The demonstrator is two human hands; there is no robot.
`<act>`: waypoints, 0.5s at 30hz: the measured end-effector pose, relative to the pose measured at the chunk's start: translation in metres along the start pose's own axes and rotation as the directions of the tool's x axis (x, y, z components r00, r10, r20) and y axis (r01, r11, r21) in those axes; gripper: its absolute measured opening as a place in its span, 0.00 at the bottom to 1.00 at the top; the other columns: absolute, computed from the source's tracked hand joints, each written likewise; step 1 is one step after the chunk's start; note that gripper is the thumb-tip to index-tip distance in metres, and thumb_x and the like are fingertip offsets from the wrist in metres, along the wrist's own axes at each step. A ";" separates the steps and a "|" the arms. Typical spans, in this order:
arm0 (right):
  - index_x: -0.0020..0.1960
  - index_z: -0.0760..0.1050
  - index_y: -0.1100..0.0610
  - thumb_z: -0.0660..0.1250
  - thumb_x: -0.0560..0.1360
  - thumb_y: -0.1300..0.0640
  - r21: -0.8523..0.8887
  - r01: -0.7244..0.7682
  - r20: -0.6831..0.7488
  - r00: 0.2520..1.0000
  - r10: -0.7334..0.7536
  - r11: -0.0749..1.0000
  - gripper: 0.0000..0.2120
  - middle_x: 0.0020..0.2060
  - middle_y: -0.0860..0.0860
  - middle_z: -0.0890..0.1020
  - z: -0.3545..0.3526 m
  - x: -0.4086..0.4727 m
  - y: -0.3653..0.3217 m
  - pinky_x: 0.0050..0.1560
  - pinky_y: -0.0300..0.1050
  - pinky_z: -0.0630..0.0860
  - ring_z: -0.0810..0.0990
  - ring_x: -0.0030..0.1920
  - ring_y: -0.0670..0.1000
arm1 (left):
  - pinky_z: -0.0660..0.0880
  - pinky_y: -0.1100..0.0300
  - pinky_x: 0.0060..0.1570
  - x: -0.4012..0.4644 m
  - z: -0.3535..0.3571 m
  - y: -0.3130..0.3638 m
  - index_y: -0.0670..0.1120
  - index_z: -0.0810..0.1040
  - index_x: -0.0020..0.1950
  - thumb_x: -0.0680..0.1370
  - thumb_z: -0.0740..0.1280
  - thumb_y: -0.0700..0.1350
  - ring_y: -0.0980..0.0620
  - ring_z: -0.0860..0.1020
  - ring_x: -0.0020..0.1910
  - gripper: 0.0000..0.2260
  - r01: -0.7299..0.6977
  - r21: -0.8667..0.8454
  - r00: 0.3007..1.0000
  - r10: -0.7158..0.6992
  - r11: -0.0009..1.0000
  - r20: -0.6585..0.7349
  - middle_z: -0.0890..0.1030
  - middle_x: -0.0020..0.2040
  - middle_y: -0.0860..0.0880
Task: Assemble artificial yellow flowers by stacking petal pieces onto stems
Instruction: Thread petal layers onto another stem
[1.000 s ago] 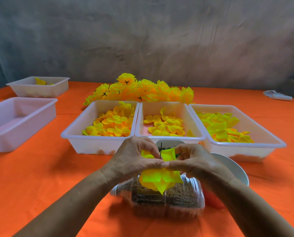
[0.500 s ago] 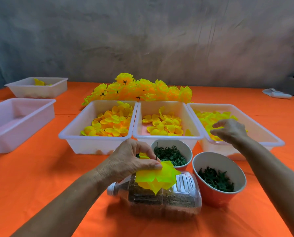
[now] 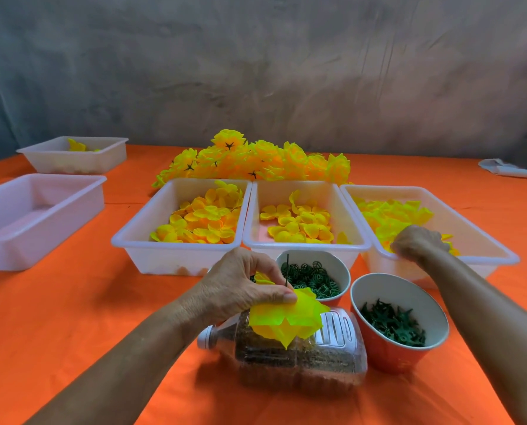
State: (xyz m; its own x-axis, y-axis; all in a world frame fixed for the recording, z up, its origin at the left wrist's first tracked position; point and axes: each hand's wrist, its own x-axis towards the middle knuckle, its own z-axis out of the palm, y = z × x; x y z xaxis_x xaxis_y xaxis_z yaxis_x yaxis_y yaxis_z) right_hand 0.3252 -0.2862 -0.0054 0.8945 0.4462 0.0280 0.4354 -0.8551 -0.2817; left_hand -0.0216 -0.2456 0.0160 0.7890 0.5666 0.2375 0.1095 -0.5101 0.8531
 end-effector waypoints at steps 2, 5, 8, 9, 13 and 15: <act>0.53 0.80 0.59 0.65 0.72 0.60 0.153 0.031 -0.113 0.994 -0.014 0.988 0.11 0.56 0.61 0.80 0.001 -0.001 0.003 0.58 0.50 0.71 0.75 0.60 0.61 | 0.75 0.41 0.53 0.000 0.000 -0.001 0.56 0.81 0.31 0.61 0.76 0.55 0.46 0.81 0.46 0.07 0.000 0.005 1.000 0.000 1.000 0.003 0.84 0.40 0.48; 0.47 0.83 0.58 0.70 0.70 0.61 0.423 0.136 -0.279 0.960 -0.014 0.896 0.07 0.48 0.60 0.84 -0.001 -0.004 0.007 0.51 0.46 0.73 0.80 0.51 0.60 | 0.76 0.43 0.52 0.001 0.000 -0.002 0.55 0.81 0.32 0.62 0.77 0.53 0.46 0.81 0.45 0.06 -0.001 -0.011 1.000 0.001 1.000 0.000 0.83 0.40 0.49; 0.46 0.83 0.60 0.72 0.67 0.64 0.639 0.220 -0.332 0.943 0.006 0.737 0.08 0.44 0.61 0.84 -0.005 -0.005 0.011 0.51 0.50 0.75 0.81 0.45 0.58 | 0.75 0.46 0.51 0.002 0.001 -0.005 0.52 0.82 0.33 0.62 0.78 0.52 0.50 0.81 0.43 0.07 -0.010 -0.050 1.000 0.010 0.999 0.005 0.83 0.38 0.49; 0.46 0.82 0.61 0.72 0.67 0.66 0.707 0.227 -0.320 0.947 0.017 0.670 0.09 0.44 0.62 0.83 -0.008 -0.006 0.013 0.51 0.53 0.76 0.80 0.43 0.56 | 0.76 0.47 0.49 0.002 0.001 -0.006 0.52 0.82 0.33 0.62 0.78 0.51 0.51 0.80 0.42 0.07 -0.006 -0.063 1.000 0.006 0.998 0.005 0.83 0.38 0.49; 0.54 0.75 0.63 0.71 0.66 0.71 0.882 0.232 -0.259 0.966 0.010 0.410 0.18 0.42 0.60 0.77 -0.022 -0.013 0.018 0.38 0.49 0.76 0.76 0.38 0.55 | 0.74 0.56 0.42 0.001 0.002 -0.007 0.50 0.82 0.33 0.60 0.79 0.53 0.54 0.78 0.40 0.10 0.019 -0.131 1.000 -0.016 0.991 0.023 0.82 0.37 0.51; 0.59 0.72 0.63 0.70 0.67 0.73 0.929 0.232 -0.234 0.972 -0.027 0.289 0.22 0.41 0.56 0.76 -0.029 -0.019 0.018 0.34 0.42 0.75 0.75 0.35 0.52 | 0.73 0.57 0.42 0.001 0.002 -0.007 0.50 0.82 0.32 0.60 0.79 0.54 0.54 0.78 0.40 0.11 0.025 -0.120 1.000 -0.023 0.993 0.017 0.81 0.37 0.51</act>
State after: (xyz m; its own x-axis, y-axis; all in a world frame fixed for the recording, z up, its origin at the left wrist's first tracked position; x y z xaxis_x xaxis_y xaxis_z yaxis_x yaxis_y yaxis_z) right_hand 0.3193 -0.3172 0.0171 0.8815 0.3947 0.2591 0.2385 0.1015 -0.9658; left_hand -0.0200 -0.2425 0.0089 0.7963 0.5672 0.2101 0.0559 -0.4149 0.9081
